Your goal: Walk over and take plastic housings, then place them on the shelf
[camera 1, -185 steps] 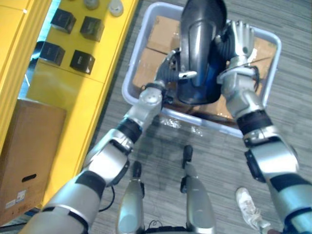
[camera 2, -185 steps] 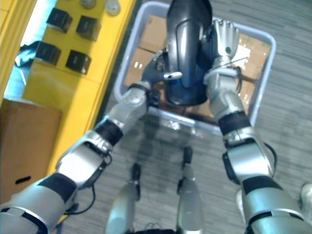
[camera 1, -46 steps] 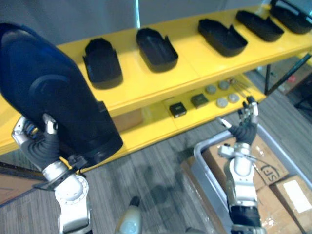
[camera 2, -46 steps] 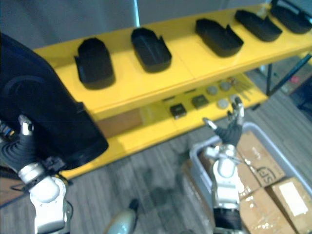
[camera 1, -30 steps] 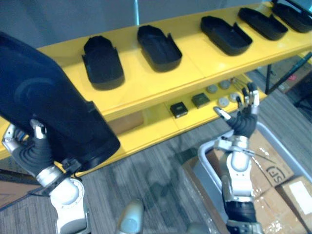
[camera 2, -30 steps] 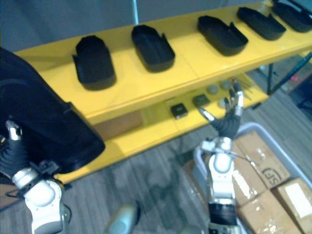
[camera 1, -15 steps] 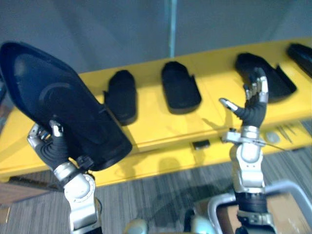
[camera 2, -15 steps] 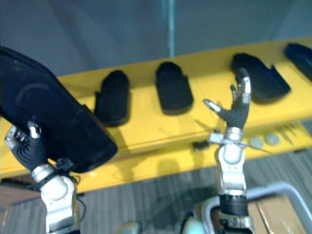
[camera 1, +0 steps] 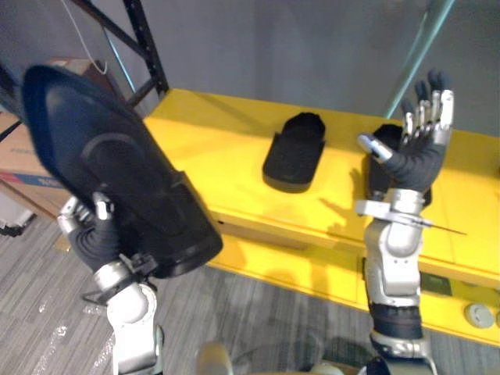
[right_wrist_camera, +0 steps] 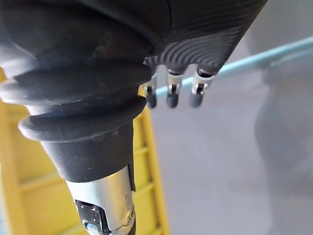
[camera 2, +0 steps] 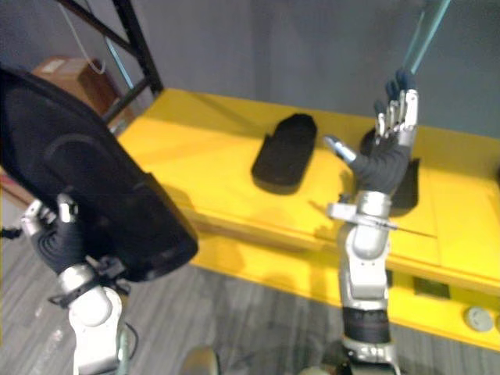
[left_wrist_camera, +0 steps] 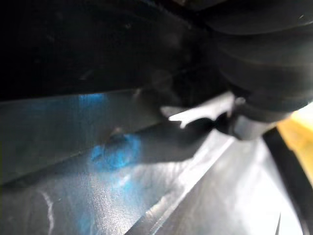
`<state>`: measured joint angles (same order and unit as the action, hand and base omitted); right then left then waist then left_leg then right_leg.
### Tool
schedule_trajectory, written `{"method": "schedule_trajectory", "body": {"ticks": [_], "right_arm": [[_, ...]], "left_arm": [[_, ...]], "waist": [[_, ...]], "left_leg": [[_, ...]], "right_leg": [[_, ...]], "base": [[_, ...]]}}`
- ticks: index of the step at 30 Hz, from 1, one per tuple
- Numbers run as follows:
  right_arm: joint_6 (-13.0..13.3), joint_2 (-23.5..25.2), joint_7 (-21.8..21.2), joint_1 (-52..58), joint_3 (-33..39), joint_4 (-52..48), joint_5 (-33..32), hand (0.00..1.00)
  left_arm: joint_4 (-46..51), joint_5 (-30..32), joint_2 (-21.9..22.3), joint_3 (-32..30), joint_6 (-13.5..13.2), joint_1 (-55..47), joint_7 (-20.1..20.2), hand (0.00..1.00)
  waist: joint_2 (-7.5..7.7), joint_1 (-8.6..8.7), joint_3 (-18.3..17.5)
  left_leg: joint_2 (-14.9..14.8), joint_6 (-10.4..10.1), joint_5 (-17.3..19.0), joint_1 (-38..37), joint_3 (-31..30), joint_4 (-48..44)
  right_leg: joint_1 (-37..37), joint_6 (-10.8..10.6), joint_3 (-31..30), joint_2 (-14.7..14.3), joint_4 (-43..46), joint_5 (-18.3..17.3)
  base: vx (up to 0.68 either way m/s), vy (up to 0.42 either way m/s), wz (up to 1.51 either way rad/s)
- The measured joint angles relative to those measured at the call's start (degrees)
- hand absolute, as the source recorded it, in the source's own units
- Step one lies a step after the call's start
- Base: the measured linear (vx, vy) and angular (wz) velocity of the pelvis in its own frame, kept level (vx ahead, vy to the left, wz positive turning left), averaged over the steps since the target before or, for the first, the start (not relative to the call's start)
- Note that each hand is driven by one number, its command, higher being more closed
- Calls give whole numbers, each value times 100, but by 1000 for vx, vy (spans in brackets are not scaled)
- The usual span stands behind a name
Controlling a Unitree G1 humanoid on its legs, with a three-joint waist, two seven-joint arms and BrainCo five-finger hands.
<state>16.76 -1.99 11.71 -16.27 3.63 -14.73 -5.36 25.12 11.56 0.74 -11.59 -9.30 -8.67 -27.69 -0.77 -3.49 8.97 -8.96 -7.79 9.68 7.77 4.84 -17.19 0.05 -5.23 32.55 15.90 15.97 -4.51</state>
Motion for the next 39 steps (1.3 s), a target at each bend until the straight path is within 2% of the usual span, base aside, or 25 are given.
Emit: {"method": "schedule_trajectory", "body": {"ticks": [1,3,4,5,6,7,8,10,11,13,17,22,27,31,39], "right_arm": [[0,37,-79,71,-102,-7,0,0],[1,41,-92,180,-139,-41,-3,0],[2,44,-114,304,-135,-62,-8,0],[2,42,-137,446,-96,-81,6,0],[2,46,-143,531,-66,-83,15,0],[2,69,-147,667,-6,-93,53,0],[2,78,-149,732,-1,-108,57,0],[-15,109,-153,785,20,-201,64,0],[-26,137,-134,893,73,-330,82,0],[-41,134,-89,1028,266,-392,175,0],[-73,132,-24,1217,561,-612,179,0],[-79,183,-20,1534,873,-779,172,0],[-79,411,100,1767,1161,-883,170,0],[-87,508,252,1971,1513,-907,210,0],[-89,681,452,2308,1886,-894,390,0]], "left_arm": [[0,3,-28,-41,3,-57,49,100],[2,4,-47,-86,1,3,115,100],[0,10,-49,-72,1,65,167,100],[-2,12,-55,-29,1,158,221,100],[-2,11,-72,8,-2,225,244,100],[-8,9,-165,107,-19,369,267,100],[-36,7,-249,166,-36,472,303,100],[-130,8,-270,205,-46,574,391,100],[-146,8,-255,280,-45,551,432,100],[-141,8,-238,470,-45,474,528,100],[-120,2,-222,591,-44,311,671,100],[-70,-34,-204,603,-35,280,784,100],[-24,-40,-190,602,-33,221,781,100],[-22,-36,-97,610,-34,145,788,100],[-21,-37,-37,730,-35,146,817,100]], "waist": [[51,-14,-32],[24,7,-28],[-4,75,-10],[-56,177,14],[-72,208,14],[-101,251,27],[-58,267,4],[-69,251,16],[-70,246,14],[-99,238,0],[-143,262,-20],[-143,304,-21],[-116,309,-32],[-134,450,-53],[-58,585,-159]], "left_leg": [[127,82,-52,-21,-7,85],[324,190,-173,27,-172,271],[457,253,-330,6,-376,588],[537,295,-558,-63,-629,925],[564,298,-685,-73,-773,1099],[584,280,-898,-51,-1033,1363],[618,240,-1030,-14,-1187,1509],[679,133,-1227,66,-1381,1598],[675,64,-1400,23,-1487,1756],[574,4,-1506,-94,-1545,1923],[357,-73,-1570,-351,-1509,2153],[364,-88,-1585,-390,-1486,2170],[390,-75,-1595,-382,-1397,2213],[293,-86,-1637,-378,-1197,2215],[259,-144,-1692,-346,-1033,2218]], "right_leg": [[29,-1,2,76,-100,197],[89,64,-5,149,-248,404],[83,178,-369,145,-284,511],[42,378,-1206,24,-266,517],[-1,445,-1739,-84,-259,418],[25,470,-2516,-335,-361,154],[64,426,-2701,-433,-494,30],[226,207,-2422,-429,-647,-72],[291,-51,-2239,-423,-611,-236],[424,-179,-2108,-515,-610,-325],[569,-165,-2121,-700,-612,-335],[590,-115,-2136,-691,-589,-388],[584,-172,-2148,-641,-596,-575],[572,-226,-2155,-687,-629,-629],[402,-234,-2335,-688,-569,-621]], "base": [[-153,230,23],[-124,149,54],[-94,86,102],[-69,63,110],[-14,-3,121],[8,-57,105],[32,-126,106],[45,-185,69],[34,-185,53],[43,-207,34],[33,-113,-1],[-18,-5,-1],[-71,-24,-5],[-55,-41,-7],[0,-7,-9]]}}
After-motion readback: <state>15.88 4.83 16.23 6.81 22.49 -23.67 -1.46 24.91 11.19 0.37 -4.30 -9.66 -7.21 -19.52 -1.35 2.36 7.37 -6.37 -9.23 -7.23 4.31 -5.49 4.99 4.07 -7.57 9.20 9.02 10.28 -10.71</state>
